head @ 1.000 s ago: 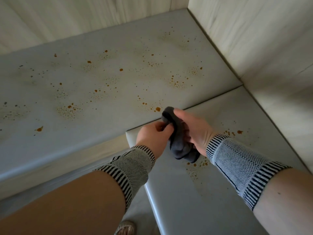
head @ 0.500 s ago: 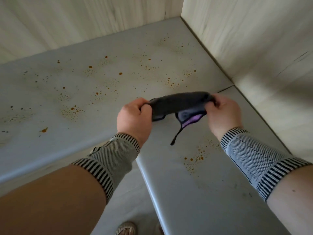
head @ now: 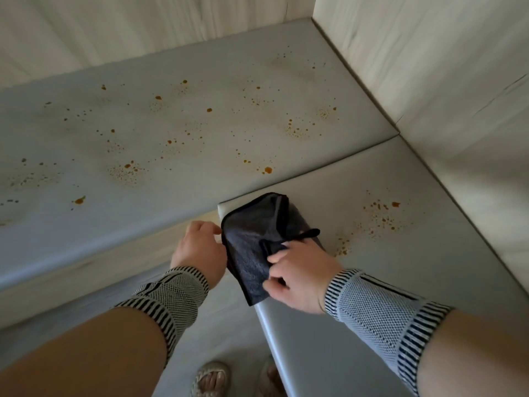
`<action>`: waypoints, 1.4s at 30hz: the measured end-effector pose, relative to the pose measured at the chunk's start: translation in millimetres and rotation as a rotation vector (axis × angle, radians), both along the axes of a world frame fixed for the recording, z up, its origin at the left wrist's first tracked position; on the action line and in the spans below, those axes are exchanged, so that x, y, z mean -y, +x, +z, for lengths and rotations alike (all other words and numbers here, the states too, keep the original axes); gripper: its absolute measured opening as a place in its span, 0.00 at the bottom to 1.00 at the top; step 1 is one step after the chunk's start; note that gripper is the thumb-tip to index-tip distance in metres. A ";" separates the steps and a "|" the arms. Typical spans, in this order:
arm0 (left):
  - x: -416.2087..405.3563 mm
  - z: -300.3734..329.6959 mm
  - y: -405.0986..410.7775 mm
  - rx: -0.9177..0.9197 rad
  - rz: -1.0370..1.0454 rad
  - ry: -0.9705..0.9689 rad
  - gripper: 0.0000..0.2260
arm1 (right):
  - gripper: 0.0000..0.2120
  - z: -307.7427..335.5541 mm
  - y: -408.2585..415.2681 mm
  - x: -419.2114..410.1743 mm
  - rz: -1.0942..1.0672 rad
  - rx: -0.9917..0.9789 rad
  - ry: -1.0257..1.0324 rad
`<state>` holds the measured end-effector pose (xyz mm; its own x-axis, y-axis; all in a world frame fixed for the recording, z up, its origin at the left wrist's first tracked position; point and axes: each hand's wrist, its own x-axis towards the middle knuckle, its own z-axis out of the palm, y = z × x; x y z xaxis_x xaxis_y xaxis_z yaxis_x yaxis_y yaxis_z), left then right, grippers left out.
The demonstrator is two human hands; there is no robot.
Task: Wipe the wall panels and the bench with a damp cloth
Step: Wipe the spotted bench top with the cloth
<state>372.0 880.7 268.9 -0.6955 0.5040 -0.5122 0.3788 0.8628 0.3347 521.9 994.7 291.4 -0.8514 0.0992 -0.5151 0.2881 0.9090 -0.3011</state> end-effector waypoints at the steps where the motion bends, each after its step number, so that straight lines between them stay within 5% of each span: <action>1: 3.7 -2.0 -2.7 0.009 0.045 -0.002 0.15 | 0.21 -2.1 0.1 2.0 -0.033 -0.117 -0.027; 4: 9.3 -9.9 -4.5 0.035 0.078 0.047 0.15 | 0.19 -3.0 -2.3 0.7 -0.342 -0.375 0.033; 8: 3.7 -16.7 0.7 0.125 0.176 0.127 0.21 | 0.19 -13.5 -18.2 -18.5 -1.280 -0.279 -0.127; 10: -0.6 -12.8 3.8 0.091 0.095 0.133 0.25 | 0.23 -14.2 -25.3 -27.5 -1.409 -0.194 -0.188; 14: -6.3 -16.8 5.7 -0.020 -0.212 0.061 0.24 | 0.11 -15.5 -37.5 -34.7 -1.211 -0.080 -0.051; 17: -9.5 -21.8 1.0 0.098 -0.021 0.177 0.17 | 0.03 -5.5 -45.3 -18.1 -1.082 -0.266 -0.146; 19: -11.6 -23.0 -4.6 0.194 0.194 0.250 0.14 | 0.09 -3.1 -47.1 2.5 -0.753 -0.221 -0.161; 21: -13.4 -22.5 -11.2 0.332 0.383 0.324 0.09 | 0.16 -12.0 -45.3 14.0 -0.454 -0.244 0.038; 24: -12.2 -31.7 -18.3 0.403 0.472 0.346 0.13 | 0.25 -26.2 -51.1 8.5 -0.385 -0.303 0.146; 28: -13.9 -18.9 -20.1 0.223 0.338 0.227 0.05 | 0.38 -54.3 -52.8 31.3 -0.228 -0.217 0.155; 32: -13.8 -14.8 -20.3 -0.007 0.014 0.102 0.14 | 0.33 -67.8 -40.3 12.0 -0.086 -0.273 0.200; 37: -36.1 -12.5 -13.5 -0.154 -0.475 -0.004 0.30 | 0.34 -55.6 -31.4 -58.9 -0.581 -0.043 0.359; 42: -74.4 -21.0 1.0 -0.064 -0.486 -0.011 0.48 | 0.41 -48.9 -63.8 -45.9 -0.279 -0.125 0.173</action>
<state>373.0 955.1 248.0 -0.4114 0.7727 -0.4833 0.7581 0.5845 0.2893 458.2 1040.6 242.6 -0.8344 0.4141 -0.3637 0.5035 0.8410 -0.1978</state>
